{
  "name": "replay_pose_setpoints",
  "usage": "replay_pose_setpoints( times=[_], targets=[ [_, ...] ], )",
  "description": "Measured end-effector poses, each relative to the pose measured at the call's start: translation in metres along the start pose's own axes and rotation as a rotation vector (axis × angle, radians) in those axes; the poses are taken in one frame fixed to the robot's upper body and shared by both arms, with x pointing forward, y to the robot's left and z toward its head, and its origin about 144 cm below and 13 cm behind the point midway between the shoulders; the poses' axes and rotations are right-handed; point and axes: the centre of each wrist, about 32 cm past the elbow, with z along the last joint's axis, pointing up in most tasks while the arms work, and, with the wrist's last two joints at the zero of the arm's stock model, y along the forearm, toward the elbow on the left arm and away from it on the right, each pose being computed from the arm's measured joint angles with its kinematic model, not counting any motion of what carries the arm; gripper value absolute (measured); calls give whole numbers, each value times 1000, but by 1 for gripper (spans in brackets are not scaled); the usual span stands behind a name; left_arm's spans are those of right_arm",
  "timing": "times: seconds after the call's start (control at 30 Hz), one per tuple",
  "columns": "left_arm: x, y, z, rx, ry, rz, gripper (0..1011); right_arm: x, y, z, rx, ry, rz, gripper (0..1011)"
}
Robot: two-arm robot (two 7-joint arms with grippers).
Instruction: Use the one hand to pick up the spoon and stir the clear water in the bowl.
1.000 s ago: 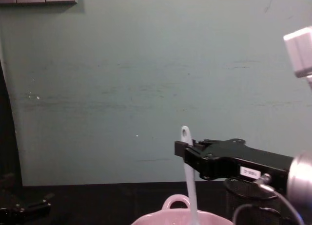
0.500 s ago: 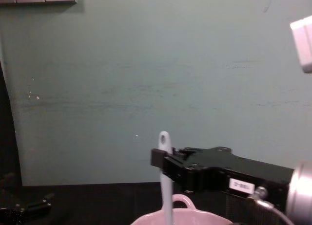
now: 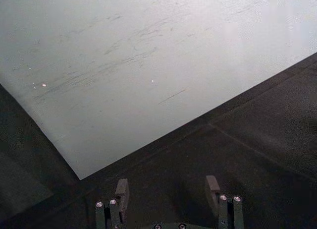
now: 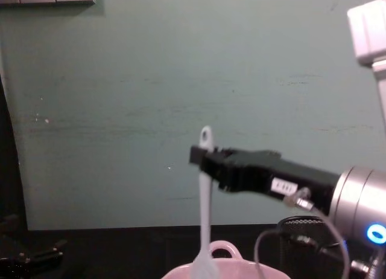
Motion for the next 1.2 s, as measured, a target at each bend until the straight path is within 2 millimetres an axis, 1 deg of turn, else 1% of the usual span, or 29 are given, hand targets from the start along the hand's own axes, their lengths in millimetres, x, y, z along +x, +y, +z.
replay_pose_setpoints(
  times=[0.03,0.17,0.43,0.57,0.67,0.83,0.97,1.1,1.2],
  targets=[
    [0,0,0,0,0,0,1011,0,0,0,0,0,0,120],
    [0,0,0,0,0,0,1011,5,-4,13,50,11,-46,119],
    [0,0,0,0,0,0,1011,2,-17,33,104,41,-114,119],
    [0,0,0,0,0,0,1011,-1,-24,44,115,83,-191,119],
    [0,0,0,0,0,0,1011,-4,-30,58,115,132,-286,119],
    [0,0,0,0,0,0,1011,-3,-38,69,131,182,-377,119],
    [0,0,0,0,0,0,1011,4,-45,79,157,244,-448,120],
    [0,0,0,0,0,0,1011,12,-49,84,179,283,-487,119],
    [0,0,0,0,0,0,1011,23,-51,86,193,321,-534,119]
  ],
)
